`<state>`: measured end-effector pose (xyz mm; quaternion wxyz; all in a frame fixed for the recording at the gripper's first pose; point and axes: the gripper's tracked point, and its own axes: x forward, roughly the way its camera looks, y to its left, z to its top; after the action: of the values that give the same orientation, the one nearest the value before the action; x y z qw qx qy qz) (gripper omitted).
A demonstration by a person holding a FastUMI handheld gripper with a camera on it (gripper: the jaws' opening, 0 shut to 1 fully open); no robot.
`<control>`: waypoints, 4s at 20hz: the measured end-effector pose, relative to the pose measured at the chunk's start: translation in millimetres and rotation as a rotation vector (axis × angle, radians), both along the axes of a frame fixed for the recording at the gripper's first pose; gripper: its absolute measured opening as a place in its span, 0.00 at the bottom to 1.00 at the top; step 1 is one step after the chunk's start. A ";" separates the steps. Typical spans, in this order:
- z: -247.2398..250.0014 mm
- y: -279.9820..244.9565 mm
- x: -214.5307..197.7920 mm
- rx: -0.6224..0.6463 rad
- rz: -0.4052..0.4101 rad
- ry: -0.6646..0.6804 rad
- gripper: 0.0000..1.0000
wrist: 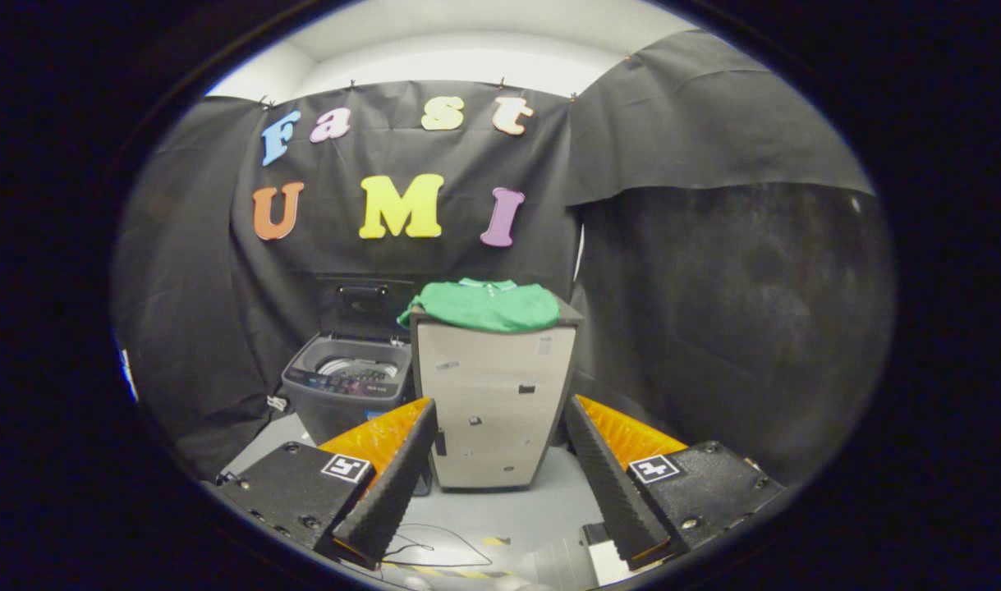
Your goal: Put the clothes into the washing machine and then close the washing machine lid.
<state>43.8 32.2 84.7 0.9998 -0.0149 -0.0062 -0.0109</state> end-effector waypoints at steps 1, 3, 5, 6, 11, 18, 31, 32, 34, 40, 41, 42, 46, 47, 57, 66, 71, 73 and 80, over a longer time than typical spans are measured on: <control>11.4 3.2 9.8 -0.001 0.003 -0.003 0.99; 32.5 8.5 32.0 0.000 0.015 -0.005 0.99; 59.8 11.1 58.2 0.010 0.019 -0.023 1.00; 69.0 13.7 75.2 0.001 0.027 -0.026 0.99; 126.0 10.4 168.7 -0.005 0.061 -0.034 0.99; 173.0 18.9 316.4 0.016 0.142 0.022 0.99; 122.9 12.7 503.2 -0.040 0.136 0.338 1.00; 110.6 10.8 510.6 -0.033 0.129 0.381 1.00; 93.6 5.2 519.4 -0.039 0.107 0.450 1.00; 87.1 7.3 527.1 -0.053 0.118 0.494 0.97; 87.1 8.1 527.4 -0.049 0.116 0.504 0.97; 86.7 8.8 526.8 -0.049 0.115 0.516 0.97; 86.5 12.1 527.0 -0.010 0.097 0.571 0.94; 85.0 12.4 529.0 -0.005 0.094 0.571 0.91; 85.0 36.4 529.2 0.002 0.108 0.660 0.22; 108.5 49.1 506.0 0.089 0.117 0.554 0.05; 159.2 83.4 478.2 0.101 0.188 0.423 0.05; 184.3 101.3 466.1 0.115 0.221 0.371 0.05; 250.5 173.4 419.6 0.139 0.335 0.226 0.05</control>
<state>463.4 205.6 335.3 0.9806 0.0541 0.1044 0.1569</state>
